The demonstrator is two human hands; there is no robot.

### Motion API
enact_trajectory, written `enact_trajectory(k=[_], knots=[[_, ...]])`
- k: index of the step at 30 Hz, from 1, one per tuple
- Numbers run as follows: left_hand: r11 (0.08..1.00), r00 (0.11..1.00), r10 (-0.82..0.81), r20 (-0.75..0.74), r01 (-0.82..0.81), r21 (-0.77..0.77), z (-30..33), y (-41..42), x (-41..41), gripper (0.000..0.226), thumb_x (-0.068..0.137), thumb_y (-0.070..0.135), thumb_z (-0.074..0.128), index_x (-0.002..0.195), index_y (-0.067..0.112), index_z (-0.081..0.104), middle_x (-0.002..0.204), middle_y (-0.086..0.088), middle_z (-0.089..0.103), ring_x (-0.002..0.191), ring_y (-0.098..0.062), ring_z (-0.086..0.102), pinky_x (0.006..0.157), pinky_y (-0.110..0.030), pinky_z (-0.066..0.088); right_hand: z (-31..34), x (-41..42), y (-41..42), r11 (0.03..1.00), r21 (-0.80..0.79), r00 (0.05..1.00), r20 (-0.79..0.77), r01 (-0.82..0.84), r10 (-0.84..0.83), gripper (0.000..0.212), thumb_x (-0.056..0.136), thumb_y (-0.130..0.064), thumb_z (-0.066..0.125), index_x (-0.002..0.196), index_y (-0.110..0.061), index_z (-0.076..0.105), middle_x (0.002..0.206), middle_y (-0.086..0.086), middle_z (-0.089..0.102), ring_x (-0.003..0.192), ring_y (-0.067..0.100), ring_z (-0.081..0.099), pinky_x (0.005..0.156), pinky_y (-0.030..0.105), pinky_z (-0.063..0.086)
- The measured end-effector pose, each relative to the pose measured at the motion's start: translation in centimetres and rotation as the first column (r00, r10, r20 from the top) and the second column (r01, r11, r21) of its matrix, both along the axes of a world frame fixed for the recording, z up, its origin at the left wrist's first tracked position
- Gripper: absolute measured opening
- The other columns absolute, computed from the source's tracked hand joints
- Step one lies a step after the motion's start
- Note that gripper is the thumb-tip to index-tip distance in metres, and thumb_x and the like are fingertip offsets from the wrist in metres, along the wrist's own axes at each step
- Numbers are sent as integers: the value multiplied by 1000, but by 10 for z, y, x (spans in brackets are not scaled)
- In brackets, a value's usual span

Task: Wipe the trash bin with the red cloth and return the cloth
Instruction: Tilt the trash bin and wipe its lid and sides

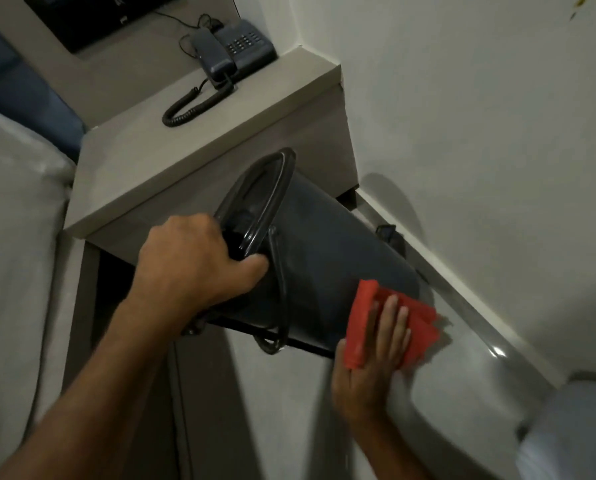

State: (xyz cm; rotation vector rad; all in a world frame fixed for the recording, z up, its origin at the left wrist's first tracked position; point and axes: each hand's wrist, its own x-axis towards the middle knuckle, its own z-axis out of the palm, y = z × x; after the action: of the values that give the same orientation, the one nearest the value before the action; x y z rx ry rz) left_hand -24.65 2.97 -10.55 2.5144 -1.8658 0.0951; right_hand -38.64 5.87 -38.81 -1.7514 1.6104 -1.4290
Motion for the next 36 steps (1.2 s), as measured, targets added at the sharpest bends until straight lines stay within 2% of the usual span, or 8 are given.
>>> enact_trajectory(k=[5, 8, 10, 15, 20, 28, 31, 36], knots=[[999, 1000, 16, -6, -15, 33, 0, -10, -9, 50, 64, 63, 63, 54, 15, 54, 42, 1, 51, 34, -12, 47, 38, -18, 33, -18, 31, 26, 935, 332, 950, 311, -123, 15, 67, 102, -46, 39, 158, -14, 20, 159, 19, 31, 153, 38, 18, 120, 48, 23], [998, 999, 34, -17, -33, 48, -3, -10, -13, 50, 68, 61, 66, 52, 16, 55, 42, 2, 53, 34, -12, 49, 38, -19, 35, 4, 27, 12, 610, 673, 504, 731, -418, -461, 87, 85, -84, 26, 120, -8, 49, 92, 23, 60, 79, 48, 65, 64, 38, 54], [997, 998, 51, -27, -49, 67, -9, -9, -15, 50, 69, 61, 66, 52, 14, 56, 43, 0, 55, 36, -14, 50, 40, -21, 37, 33, 27, -1, 505, 592, 236, 763, -628, -601, 82, 97, -70, 25, 117, 2, 58, 89, 27, 67, 73, 43, 67, 67, 45, 59], [991, 994, 108, -24, -106, 76, -14, -10, -17, 49, 66, 60, 64, 52, 14, 56, 44, -1, 54, 38, -16, 53, 39, -20, 36, 95, 53, 7, 331, 564, 272, 732, -757, -625, 77, 100, -65, 30, 110, 3, 64, 83, 24, 69, 70, 40, 67, 69, 54, 57], [978, 991, 130, -9, -127, 166, -19, -4, -12, 38, 74, 50, 70, 62, 17, 58, 54, -1, 60, 46, -14, 59, 42, -25, 47, 92, -1, -51, 485, 604, 77, 672, -632, -737, 58, 106, -55, 25, 108, -12, 64, 90, 17, 77, 77, 33, 73, 67, 51, 62], [974, 976, 210, 51, -214, 78, -4, 14, 2, 45, 73, 54, 63, 52, 15, 58, 46, -1, 56, 40, -16, 55, 38, -20, 35, 95, -13, -69, 750, 656, 798, 496, -86, -342, 73, 97, -50, 37, 158, -12, 27, 160, 14, 39, 143, 32, 41, 117, 52, 32], [965, 972, 224, 65, -230, 125, -7, 19, -6, 39, 73, 50, 68, 54, 17, 59, 48, 0, 57, 40, -14, 56, 37, -19, 36, 140, 10, -55, 834, 382, 813, 569, -398, 128, 51, 90, -63, 34, 124, -34, 58, 118, -15, 64, 110, 8, 58, 97, 42, 46], [961, 963, 247, 106, -257, 99, -4, 21, -6, 37, 70, 40, 73, 54, 14, 52, 53, -4, 54, 45, -20, 54, 40, -23, 32, 146, 39, -66, 795, 218, 822, 215, -566, 527, 77, 93, -64, 22, 158, -23, 31, 166, -5, 31, 149, -2, 9, 122, 27, -8]])
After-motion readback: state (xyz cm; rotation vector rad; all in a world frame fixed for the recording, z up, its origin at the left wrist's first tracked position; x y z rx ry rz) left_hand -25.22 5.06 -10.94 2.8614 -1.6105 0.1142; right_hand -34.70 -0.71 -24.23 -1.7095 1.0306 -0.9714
